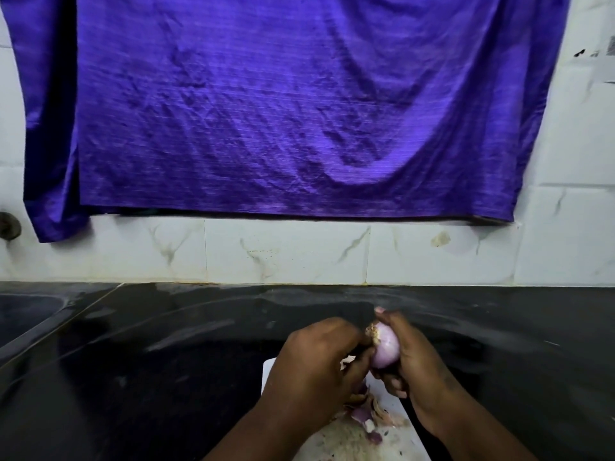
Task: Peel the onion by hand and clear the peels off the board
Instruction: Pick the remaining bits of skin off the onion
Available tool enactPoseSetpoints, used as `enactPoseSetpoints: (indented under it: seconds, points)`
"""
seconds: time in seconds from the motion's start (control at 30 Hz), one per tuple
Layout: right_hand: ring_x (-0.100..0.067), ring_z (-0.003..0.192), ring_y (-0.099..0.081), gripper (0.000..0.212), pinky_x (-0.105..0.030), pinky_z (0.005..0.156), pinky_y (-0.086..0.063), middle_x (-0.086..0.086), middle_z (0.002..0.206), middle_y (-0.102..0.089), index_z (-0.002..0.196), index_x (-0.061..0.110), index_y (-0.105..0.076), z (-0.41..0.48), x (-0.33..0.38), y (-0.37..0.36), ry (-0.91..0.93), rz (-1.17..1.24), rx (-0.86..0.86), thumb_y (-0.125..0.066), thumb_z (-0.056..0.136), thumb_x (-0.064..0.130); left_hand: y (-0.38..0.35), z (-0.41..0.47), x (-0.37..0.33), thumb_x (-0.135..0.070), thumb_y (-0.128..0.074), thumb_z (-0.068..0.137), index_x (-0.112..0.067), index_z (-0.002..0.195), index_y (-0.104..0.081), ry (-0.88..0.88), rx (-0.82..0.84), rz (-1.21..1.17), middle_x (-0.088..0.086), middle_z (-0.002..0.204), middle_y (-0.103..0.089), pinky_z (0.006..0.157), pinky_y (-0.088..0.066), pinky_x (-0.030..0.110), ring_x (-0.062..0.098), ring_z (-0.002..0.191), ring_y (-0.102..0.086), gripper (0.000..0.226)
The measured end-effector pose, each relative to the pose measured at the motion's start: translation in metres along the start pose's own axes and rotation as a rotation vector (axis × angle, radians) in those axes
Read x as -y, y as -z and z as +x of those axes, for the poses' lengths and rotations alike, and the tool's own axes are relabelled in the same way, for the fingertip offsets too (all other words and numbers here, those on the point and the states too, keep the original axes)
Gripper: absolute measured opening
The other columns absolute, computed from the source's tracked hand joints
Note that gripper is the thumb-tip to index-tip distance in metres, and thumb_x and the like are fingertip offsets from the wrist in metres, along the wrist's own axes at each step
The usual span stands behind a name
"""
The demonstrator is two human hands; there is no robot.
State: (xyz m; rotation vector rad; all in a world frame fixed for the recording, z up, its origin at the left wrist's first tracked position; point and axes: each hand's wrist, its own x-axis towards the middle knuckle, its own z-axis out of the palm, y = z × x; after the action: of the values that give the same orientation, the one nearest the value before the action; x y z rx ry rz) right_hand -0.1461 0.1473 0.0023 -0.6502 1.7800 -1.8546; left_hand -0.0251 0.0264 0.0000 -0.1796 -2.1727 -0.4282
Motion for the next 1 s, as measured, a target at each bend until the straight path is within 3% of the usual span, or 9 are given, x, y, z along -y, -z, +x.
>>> enactPoseSetpoints:
  seconds: [0.2,0.3,0.43,0.5,0.6,0.77,0.87,1.0]
  points:
    - [-0.017,0.032,-0.030,0.066,-0.020,0.040,-0.022,-0.011,0.045,-0.046,0.045,0.018,-0.057,-0.003,0.004,-0.007,-0.043,0.035,-0.066,-0.049,0.099,0.054,-0.004,0.003,-0.005,-0.018,-0.079,0.085,-0.018,0.085,-0.071,-0.082,-0.009,0.257,-0.005,0.080,-0.066,0.056,-0.048,0.028,0.012,0.068,-0.059,0.008]
    - [-0.016,0.033,-0.029,0.063,-0.020,0.043,-0.021,-0.007,0.042,-0.042,0.047,0.017,-0.057,-0.005,0.006,-0.008,-0.055,0.032,-0.080,-0.049,0.099,0.051,-0.008,0.004,-0.007,-0.018,-0.071,0.085,-0.018,0.085,-0.067,-0.103,-0.027,0.287,-0.005,0.081,-0.064,0.055,-0.046,0.026,0.012,0.067,-0.056,0.004]
    - [-0.017,0.036,-0.029,0.049,-0.021,0.043,-0.019,-0.014,0.050,-0.046,0.063,0.006,-0.056,-0.008,0.011,-0.008,-0.075,-0.013,-0.086,-0.053,0.096,0.042,-0.005,0.007,-0.002,-0.013,-0.068,0.083,-0.015,0.084,-0.065,0.016,-0.087,0.271,-0.002,0.079,-0.062,0.053,-0.046,0.029,0.016,0.064,-0.056,0.004]
    - [-0.017,0.037,-0.029,0.048,-0.022,0.044,-0.018,-0.016,0.053,-0.047,0.061,0.006,-0.056,-0.010,0.012,-0.009,-0.055,-0.011,-0.090,-0.054,0.095,0.040,-0.004,0.005,0.002,-0.008,-0.071,0.082,-0.015,0.084,-0.065,0.124,-0.132,0.191,-0.003,0.079,-0.061,0.054,-0.048,0.032,0.015,0.064,-0.056,0.009]
    - [-0.016,0.034,-0.028,0.055,-0.021,0.041,-0.017,-0.015,0.051,-0.046,0.053,0.011,-0.057,-0.011,0.011,-0.007,-0.006,-0.013,-0.080,-0.052,0.099,0.042,-0.008,0.000,-0.003,-0.017,-0.063,0.091,-0.020,0.094,-0.067,0.152,-0.106,0.036,-0.009,0.088,-0.064,0.064,-0.052,0.035,0.010,0.076,-0.061,0.006]
    - [-0.003,0.032,-0.050,0.036,-0.017,0.031,-0.038,0.007,0.047,-0.059,0.077,0.013,-0.063,-0.012,0.008,-0.005,0.115,-0.027,-0.039,-0.049,0.107,0.029,-0.006,0.001,-0.009,-0.025,-0.066,0.095,-0.023,0.104,-0.075,0.091,-0.074,-0.037,-0.012,0.099,-0.070,0.075,-0.057,0.033,0.006,0.089,-0.067,0.013]
    - [0.001,0.033,-0.054,0.033,-0.011,0.033,-0.040,0.009,0.045,-0.061,0.081,0.011,-0.062,-0.010,0.004,-0.002,0.162,-0.033,-0.037,-0.048,0.108,0.023,-0.004,0.000,-0.010,-0.020,-0.070,0.090,-0.020,0.104,-0.077,0.050,-0.036,0.022,-0.008,0.099,-0.072,0.074,-0.058,0.035,0.011,0.090,-0.069,0.015]
    - [-0.002,0.039,-0.059,0.033,-0.016,0.036,-0.047,0.006,0.051,-0.065,0.080,0.014,-0.066,-0.005,0.003,-0.005,0.144,-0.048,-0.062,-0.050,0.107,0.025,-0.003,0.001,-0.006,-0.017,-0.073,0.088,-0.019,0.098,-0.079,-0.012,-0.008,0.107,-0.006,0.092,-0.075,0.069,-0.059,0.033,0.013,0.083,-0.071,0.011]
